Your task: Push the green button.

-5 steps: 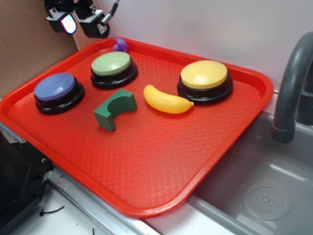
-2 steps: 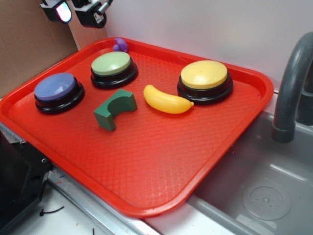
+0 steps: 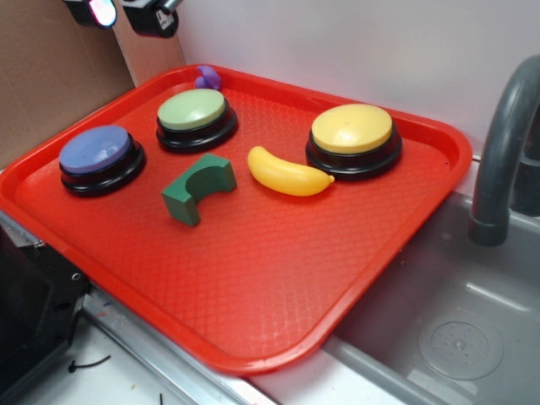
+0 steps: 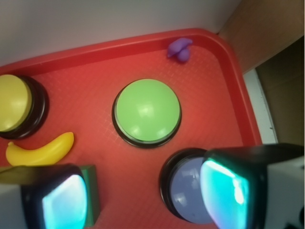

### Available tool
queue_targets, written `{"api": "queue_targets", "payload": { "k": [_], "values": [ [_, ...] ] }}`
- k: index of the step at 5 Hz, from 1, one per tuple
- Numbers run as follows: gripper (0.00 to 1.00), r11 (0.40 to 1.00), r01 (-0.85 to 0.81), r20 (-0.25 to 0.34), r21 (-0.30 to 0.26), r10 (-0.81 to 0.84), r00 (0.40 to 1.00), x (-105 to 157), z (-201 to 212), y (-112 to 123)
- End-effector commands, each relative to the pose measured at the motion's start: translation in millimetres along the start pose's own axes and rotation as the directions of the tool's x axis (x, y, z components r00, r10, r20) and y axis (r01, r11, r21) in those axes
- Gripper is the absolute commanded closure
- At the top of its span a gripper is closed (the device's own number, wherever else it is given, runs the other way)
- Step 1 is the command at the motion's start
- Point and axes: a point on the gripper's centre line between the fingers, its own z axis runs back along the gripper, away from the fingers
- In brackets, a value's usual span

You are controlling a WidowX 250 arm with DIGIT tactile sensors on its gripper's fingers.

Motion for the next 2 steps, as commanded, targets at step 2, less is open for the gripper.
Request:
{"api": "queue_targets", "payload": {
  "k": [2],
  "values": [
    [0.00, 1.000, -0.008, 0.080, 0.016, 0.007, 0.997, 4.2, 33.9, -5.0]
  ]
}}
